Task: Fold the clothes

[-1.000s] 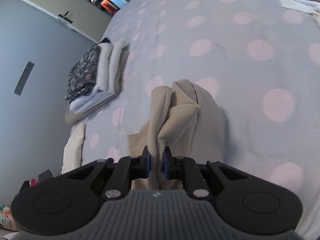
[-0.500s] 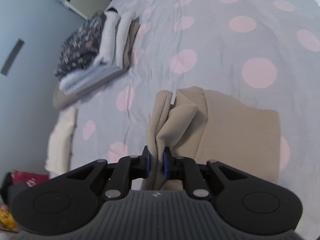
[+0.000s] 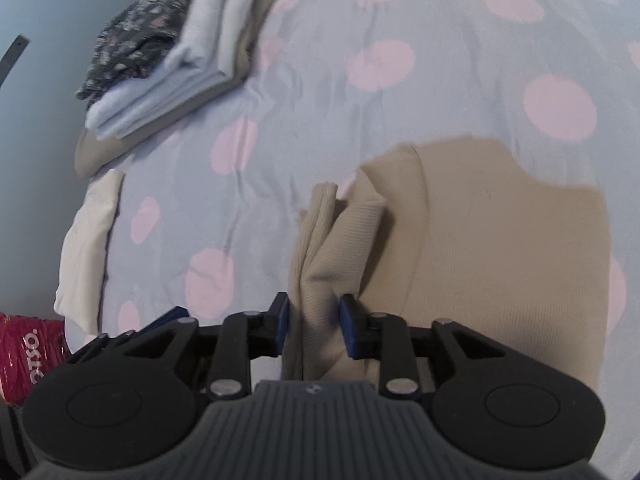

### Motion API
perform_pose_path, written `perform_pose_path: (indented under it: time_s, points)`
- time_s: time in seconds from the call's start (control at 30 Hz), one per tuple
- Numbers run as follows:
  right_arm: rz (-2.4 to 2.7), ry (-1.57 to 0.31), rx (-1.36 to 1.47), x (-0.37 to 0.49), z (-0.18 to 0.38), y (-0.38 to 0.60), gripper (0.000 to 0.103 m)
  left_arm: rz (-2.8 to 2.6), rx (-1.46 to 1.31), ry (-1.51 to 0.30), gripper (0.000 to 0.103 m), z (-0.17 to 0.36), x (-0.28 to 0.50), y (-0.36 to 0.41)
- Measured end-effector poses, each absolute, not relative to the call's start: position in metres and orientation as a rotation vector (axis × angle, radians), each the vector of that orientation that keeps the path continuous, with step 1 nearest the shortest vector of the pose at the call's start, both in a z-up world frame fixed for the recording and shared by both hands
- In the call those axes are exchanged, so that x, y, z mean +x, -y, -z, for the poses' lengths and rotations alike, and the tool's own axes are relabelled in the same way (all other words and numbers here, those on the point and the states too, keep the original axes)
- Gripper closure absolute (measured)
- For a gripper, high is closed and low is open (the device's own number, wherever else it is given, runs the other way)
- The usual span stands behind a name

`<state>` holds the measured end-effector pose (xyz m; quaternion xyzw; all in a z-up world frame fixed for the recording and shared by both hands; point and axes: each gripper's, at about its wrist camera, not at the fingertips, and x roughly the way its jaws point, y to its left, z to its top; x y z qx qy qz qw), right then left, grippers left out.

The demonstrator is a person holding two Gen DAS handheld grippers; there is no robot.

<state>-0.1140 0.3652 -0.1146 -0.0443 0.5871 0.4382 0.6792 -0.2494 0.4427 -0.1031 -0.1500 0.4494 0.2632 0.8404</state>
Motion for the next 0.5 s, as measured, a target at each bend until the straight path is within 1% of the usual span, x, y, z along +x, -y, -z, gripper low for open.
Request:
perform_pose_path:
  time_s: [0.07, 0.13, 0.23, 0.37, 0.5]
  points:
    - [-1.015, -1.256, -0.112, -0.115, 0.098, -0.360, 0.070, -0.558, -0.313, -0.939, 0.052, 0.097, -0.251, -0.442]
    - [-1.049, -1.191, -0.115, -0.115, 0.081, -0.349, 0.066, -0.553, -0.311, -0.923, 0.052, 0.091, -0.252, -0.442]
    - [-1.095, -1.104, -0.140, -0.117, 0.065, -0.328, 0.066, -0.536, -0.322, -0.901, 0.052, 0.083, -0.256, -0.440]
    - [-1.126, -0.997, -0.211, -0.131, 0.065, -0.284, 0.066, -0.477, -0.395, -0.887, 0.052, 0.079, -0.262, -0.438]
    - [-1.129, -0.924, -0.278, -0.151, 0.077, -0.238, 0.067, -0.388, -0.436, -0.871, 0.054, 0.076, -0.272, -0.425]
